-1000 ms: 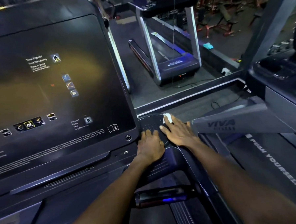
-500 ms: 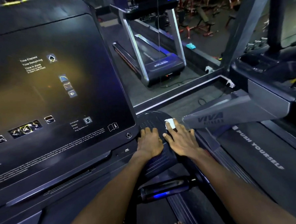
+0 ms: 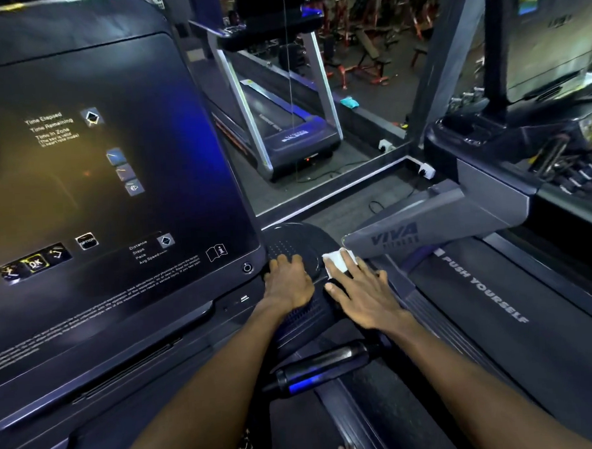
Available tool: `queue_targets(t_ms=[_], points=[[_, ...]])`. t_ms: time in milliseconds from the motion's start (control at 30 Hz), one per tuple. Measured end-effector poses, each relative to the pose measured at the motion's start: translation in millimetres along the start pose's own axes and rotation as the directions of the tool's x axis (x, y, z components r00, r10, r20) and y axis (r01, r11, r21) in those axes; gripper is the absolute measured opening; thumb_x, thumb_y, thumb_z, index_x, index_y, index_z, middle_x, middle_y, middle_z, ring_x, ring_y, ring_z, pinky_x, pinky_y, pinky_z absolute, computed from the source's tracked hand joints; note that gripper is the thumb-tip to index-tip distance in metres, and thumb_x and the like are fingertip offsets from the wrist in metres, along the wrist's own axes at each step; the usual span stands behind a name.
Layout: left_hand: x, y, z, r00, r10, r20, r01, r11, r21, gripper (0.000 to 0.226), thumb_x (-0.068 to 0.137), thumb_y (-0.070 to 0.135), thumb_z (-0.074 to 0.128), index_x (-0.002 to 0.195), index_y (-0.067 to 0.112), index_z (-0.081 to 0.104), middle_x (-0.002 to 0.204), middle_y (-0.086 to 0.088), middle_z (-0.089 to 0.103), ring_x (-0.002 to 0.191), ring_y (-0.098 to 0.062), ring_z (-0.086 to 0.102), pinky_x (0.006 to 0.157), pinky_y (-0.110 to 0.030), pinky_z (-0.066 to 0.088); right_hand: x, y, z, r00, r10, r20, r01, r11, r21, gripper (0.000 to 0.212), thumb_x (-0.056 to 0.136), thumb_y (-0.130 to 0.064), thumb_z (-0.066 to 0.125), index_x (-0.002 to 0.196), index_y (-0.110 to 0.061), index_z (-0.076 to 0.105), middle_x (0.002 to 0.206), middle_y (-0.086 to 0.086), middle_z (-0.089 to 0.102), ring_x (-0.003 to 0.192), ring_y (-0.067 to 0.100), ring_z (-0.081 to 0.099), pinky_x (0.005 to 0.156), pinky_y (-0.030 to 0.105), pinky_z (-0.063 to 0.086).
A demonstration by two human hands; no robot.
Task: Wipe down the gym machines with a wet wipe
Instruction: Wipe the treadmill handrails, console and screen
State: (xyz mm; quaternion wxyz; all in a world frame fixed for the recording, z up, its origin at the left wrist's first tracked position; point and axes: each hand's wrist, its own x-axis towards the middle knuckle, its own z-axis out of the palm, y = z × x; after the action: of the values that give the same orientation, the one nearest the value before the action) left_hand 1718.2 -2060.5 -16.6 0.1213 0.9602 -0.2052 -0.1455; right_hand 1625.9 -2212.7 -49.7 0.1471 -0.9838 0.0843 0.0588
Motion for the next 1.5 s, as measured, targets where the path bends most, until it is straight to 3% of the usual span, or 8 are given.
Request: queue_targets(t_ms=[100, 200, 300, 400, 633, 833, 1100, 1500], points=[[0.5, 0.6, -0.8, 1.0, -0.006, 0.005, 0.006, 1.0, -0.003, 0.036, 0.097, 0.026, 0.043, 0.128, 0.009, 0.049, 0.132, -0.02, 0.045, 0.125, -0.037, 0.04, 0.102, -0.054, 0.038, 7.3, -4.9, -4.7, 0.996, 0.086, 0.037, -0.089, 0.991, 0.099, 0.069, 0.099, -0.065, 0.016, 0.157, -0.034, -0.003, 0.167, -0.006, 0.002, 0.153, 0.022, 0.01, 0.114, 0.066, 0.016], [0.6, 1.5, -1.5, 1.0, -0.013, 0.026, 0.013, 1.0, 0.003, 0.038, 0.096, 0.026, 0.043, 0.131, 0.009, 0.046, 0.134, -0.019, 0.044, 0.127, -0.037, 0.039, 0.102, -0.053, 0.037, 27.1, -21.0, -5.8, 0.992, 0.113, 0.047, -0.113, 0.994, -0.013, 0.069, 0.1, -0.064, 0.014, 0.157, -0.026, 0.008, 0.167, 0.001, 0.0, 0.151, 0.031, 0.012, 0.114, 0.067, 0.015], [1.6, 2.4, -3.5, 0.999, -0.022, 0.035, 0.023, 1.0, -0.008, 0.04, 0.097, 0.027, 0.04, 0.132, 0.009, 0.045, 0.136, -0.02, 0.043, 0.128, -0.037, 0.038, 0.103, -0.054, 0.036, 51.6, -32.8, -8.0, 0.99, 0.116, 0.084, -0.115, 0.993, -0.021, 0.073, 0.099, -0.065, 0.014, 0.158, -0.023, 0.004, 0.167, 0.004, -0.005, 0.152, 0.033, 0.005, 0.115, 0.067, 0.008], [1.5, 3.0, -4.7, 0.999, -0.02, 0.045, 0.02, 1.0, -0.007, 0.039, 0.098, 0.028, 0.04, 0.131, 0.009, 0.045, 0.136, -0.019, 0.042, 0.128, -0.037, 0.038, 0.103, -0.055, 0.036, 58.7, -33.9, -6.2, 0.993, 0.098, 0.06, -0.093, 0.992, -0.08, 0.076, 0.099, -0.066, 0.013, 0.158, -0.019, 0.003, 0.167, 0.005, -0.004, 0.152, 0.035, 0.006, 0.113, 0.068, 0.012], [-0.4, 2.8, -7.5, 0.999, -0.023, 0.045, 0.025, 0.999, -0.033, 0.032, 0.093, 0.02, 0.047, 0.124, 0.011, 0.049, 0.133, -0.016, 0.043, 0.126, -0.034, 0.039, 0.102, -0.053, 0.037, -7.7, -21.5, 14.7, 0.999, 0.042, 0.009, -0.039, 0.972, -0.232, 0.088, 0.086, -0.069, -0.003, 0.158, -0.019, 0.005, 0.167, 0.009, -0.008, 0.15, 0.04, 0.007, 0.108, 0.068, 0.025], [-1.3, 2.9, -10.5, 0.997, -0.014, 0.081, 0.016, 0.999, -0.029, 0.044, 0.09, 0.031, 0.062, 0.126, 0.01, 0.047, 0.134, -0.016, 0.042, 0.128, -0.035, 0.038, 0.105, -0.054, 0.036, 26.1, -34.5, 4.4, 0.997, 0.068, 0.036, -0.059, 0.974, -0.221, 0.081, 0.098, -0.065, 0.022, 0.158, -0.017, -0.005, 0.165, 0.008, -0.015, 0.151, 0.039, -0.003, 0.113, 0.068, 0.015], [0.5, 2.7, -6.4, 0.999, -0.004, 0.046, 0.004, 1.0, 0.007, 0.036, 0.098, 0.026, 0.04, 0.13, 0.01, 0.045, 0.138, -0.019, 0.041, 0.128, -0.037, 0.038, 0.104, -0.054, 0.037, -38.0, -12.4, 15.0, 0.996, 0.082, -0.019, -0.084, 0.97, -0.226, 0.074, 0.1, -0.063, 0.024, 0.158, -0.025, 0.0, 0.166, 0.003, -0.013, 0.152, 0.033, 0.001, 0.11, 0.068, 0.02], [-1.5, 5.4, -6.2, 1.0, 0.007, 0.017, -0.008, 0.999, 0.039, 0.044, 0.099, 0.03, 0.039, 0.135, 0.004, 0.043, 0.143, -0.021, 0.039, 0.132, -0.038, 0.036, 0.104, -0.055, 0.035, -23.7, -23.8, 9.9, 0.987, 0.161, -0.017, -0.161, 0.972, -0.17, 0.072, 0.101, -0.062, 0.022, 0.158, -0.025, 0.0, 0.167, 0.003, -0.008, 0.151, 0.035, 0.006, 0.111, 0.07, 0.015]])
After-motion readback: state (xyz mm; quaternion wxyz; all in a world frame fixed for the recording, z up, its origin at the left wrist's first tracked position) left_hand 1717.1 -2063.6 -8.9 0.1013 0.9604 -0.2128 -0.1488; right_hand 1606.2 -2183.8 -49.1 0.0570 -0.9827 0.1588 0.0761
